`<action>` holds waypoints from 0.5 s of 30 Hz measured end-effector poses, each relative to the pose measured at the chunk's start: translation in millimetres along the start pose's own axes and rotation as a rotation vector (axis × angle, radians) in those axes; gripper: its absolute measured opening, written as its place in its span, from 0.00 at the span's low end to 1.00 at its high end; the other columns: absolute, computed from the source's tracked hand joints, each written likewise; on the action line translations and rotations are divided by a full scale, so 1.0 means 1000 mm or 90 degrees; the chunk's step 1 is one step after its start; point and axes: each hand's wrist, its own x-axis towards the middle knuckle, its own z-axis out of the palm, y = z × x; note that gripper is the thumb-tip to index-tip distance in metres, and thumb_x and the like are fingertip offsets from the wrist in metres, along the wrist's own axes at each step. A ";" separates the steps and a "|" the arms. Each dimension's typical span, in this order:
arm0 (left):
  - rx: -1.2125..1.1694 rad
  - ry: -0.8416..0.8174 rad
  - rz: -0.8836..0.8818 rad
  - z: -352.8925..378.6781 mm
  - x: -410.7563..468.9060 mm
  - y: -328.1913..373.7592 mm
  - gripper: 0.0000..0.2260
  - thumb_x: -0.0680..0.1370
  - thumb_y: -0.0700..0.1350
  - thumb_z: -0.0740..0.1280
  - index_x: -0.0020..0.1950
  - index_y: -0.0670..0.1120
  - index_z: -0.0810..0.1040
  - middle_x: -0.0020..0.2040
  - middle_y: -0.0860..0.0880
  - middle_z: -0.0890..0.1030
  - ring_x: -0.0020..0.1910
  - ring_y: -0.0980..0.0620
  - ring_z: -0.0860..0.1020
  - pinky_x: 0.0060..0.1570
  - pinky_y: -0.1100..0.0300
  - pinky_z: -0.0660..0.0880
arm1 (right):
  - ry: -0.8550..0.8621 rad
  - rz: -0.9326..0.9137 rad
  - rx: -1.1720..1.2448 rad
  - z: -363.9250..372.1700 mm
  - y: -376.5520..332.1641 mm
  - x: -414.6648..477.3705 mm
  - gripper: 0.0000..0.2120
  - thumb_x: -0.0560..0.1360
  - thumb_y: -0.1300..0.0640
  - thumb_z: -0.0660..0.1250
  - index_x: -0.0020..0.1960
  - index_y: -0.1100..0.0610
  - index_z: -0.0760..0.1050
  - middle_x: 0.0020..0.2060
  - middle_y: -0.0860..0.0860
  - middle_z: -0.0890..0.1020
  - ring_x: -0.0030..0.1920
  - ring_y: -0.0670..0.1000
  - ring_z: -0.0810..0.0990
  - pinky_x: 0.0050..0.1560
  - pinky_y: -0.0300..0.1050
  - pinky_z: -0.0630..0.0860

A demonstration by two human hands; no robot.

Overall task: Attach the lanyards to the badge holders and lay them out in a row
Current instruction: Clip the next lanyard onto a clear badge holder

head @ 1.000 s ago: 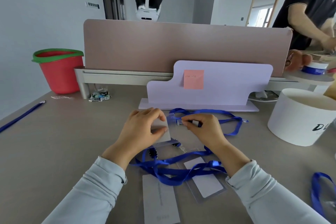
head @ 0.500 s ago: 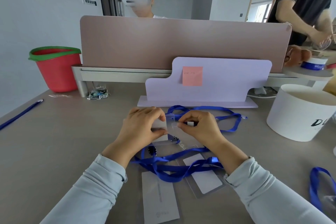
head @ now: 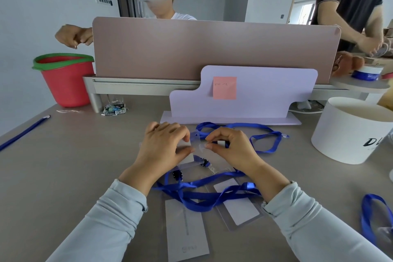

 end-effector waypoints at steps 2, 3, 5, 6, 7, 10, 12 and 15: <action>0.022 0.009 0.000 -0.001 0.000 0.001 0.14 0.67 0.57 0.72 0.37 0.51 0.70 0.35 0.55 0.77 0.34 0.52 0.76 0.45 0.57 0.62 | -0.014 -0.008 0.000 0.000 -0.001 0.000 0.07 0.71 0.60 0.71 0.45 0.50 0.78 0.41 0.40 0.81 0.43 0.32 0.78 0.46 0.22 0.71; 0.031 0.011 0.001 -0.002 0.001 0.002 0.15 0.67 0.58 0.71 0.35 0.52 0.68 0.33 0.56 0.76 0.33 0.52 0.75 0.45 0.57 0.62 | -0.021 -0.011 0.000 0.001 -0.002 0.000 0.07 0.71 0.60 0.71 0.45 0.49 0.78 0.41 0.39 0.81 0.43 0.32 0.78 0.47 0.23 0.71; 0.041 0.016 -0.002 -0.004 0.001 0.004 0.19 0.66 0.60 0.71 0.34 0.52 0.64 0.29 0.56 0.73 0.30 0.53 0.71 0.43 0.57 0.63 | -0.028 -0.019 -0.002 0.001 -0.003 -0.001 0.08 0.72 0.60 0.70 0.45 0.47 0.77 0.42 0.39 0.81 0.44 0.33 0.78 0.47 0.23 0.71; 0.041 0.022 -0.008 -0.005 0.002 0.006 0.20 0.65 0.60 0.71 0.34 0.51 0.63 0.28 0.57 0.70 0.28 0.54 0.69 0.43 0.57 0.64 | -0.031 -0.023 -0.003 0.001 -0.003 -0.001 0.08 0.72 0.61 0.70 0.45 0.47 0.77 0.42 0.39 0.81 0.44 0.33 0.79 0.47 0.23 0.71; 0.038 0.029 -0.016 -0.007 0.003 0.007 0.21 0.63 0.60 0.72 0.35 0.50 0.64 0.28 0.58 0.67 0.27 0.55 0.66 0.42 0.56 0.65 | -0.033 -0.029 -0.005 0.001 -0.004 -0.002 0.08 0.72 0.61 0.70 0.45 0.48 0.77 0.42 0.40 0.81 0.45 0.34 0.79 0.48 0.24 0.71; 0.009 0.017 -0.037 -0.007 0.002 0.007 0.23 0.62 0.59 0.73 0.46 0.46 0.71 0.29 0.59 0.66 0.25 0.58 0.64 0.44 0.57 0.66 | -0.042 -0.044 -0.010 0.000 -0.005 -0.002 0.07 0.73 0.61 0.69 0.46 0.50 0.78 0.42 0.41 0.82 0.46 0.35 0.79 0.48 0.24 0.71; 0.003 -0.019 -0.028 -0.006 0.002 0.004 0.23 0.64 0.58 0.74 0.54 0.49 0.75 0.28 0.57 0.72 0.26 0.58 0.66 0.44 0.59 0.65 | -0.045 -0.049 -0.003 0.000 -0.005 -0.003 0.06 0.73 0.61 0.69 0.47 0.52 0.79 0.42 0.42 0.82 0.46 0.36 0.79 0.48 0.24 0.71; -0.010 -0.038 0.007 -0.004 0.003 0.002 0.12 0.66 0.56 0.74 0.45 0.53 0.82 0.32 0.55 0.78 0.27 0.56 0.66 0.40 0.60 0.63 | -0.046 -0.058 0.002 0.002 -0.005 -0.003 0.06 0.72 0.62 0.69 0.47 0.53 0.79 0.42 0.43 0.82 0.46 0.38 0.79 0.48 0.26 0.72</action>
